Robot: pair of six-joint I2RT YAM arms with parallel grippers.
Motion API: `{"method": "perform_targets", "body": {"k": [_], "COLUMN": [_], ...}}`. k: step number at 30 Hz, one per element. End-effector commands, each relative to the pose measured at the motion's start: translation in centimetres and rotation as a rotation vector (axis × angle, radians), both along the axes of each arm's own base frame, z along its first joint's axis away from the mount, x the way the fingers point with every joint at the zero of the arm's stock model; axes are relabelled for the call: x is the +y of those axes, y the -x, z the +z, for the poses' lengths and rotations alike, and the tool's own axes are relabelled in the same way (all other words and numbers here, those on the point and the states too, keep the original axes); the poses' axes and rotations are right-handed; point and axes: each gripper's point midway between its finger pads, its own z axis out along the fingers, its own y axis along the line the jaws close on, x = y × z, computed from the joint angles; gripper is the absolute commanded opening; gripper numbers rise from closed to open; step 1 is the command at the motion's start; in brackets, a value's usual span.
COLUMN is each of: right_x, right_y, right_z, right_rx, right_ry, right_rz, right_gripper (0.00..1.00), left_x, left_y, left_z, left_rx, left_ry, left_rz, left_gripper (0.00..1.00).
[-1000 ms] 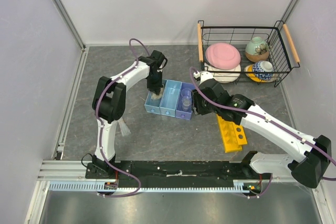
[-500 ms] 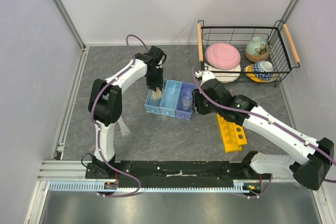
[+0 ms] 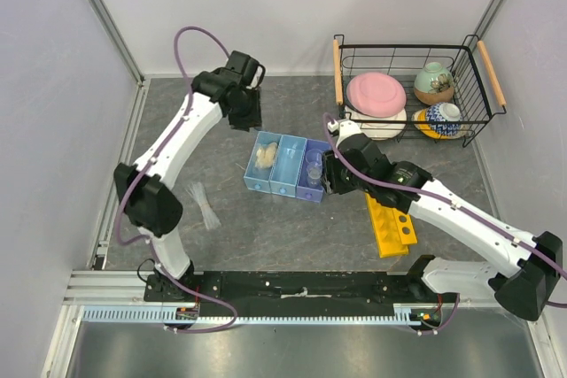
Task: Organize the chemistry lab equipment
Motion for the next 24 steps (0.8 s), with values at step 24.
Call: {"method": "perform_targets", "body": {"k": [24], "right_x": [3.4], "right_y": [2.4], "right_z": [-0.3], "right_rx": [-0.018], "right_ry": [-0.071], "right_rz": [0.144], "right_gripper": [0.52], "left_x": [13.4], "left_y": [16.5], "left_z": [-8.7], "left_rx": [0.152], "left_ry": [-0.059], "left_rz": [0.607], "left_gripper": [0.54]}}
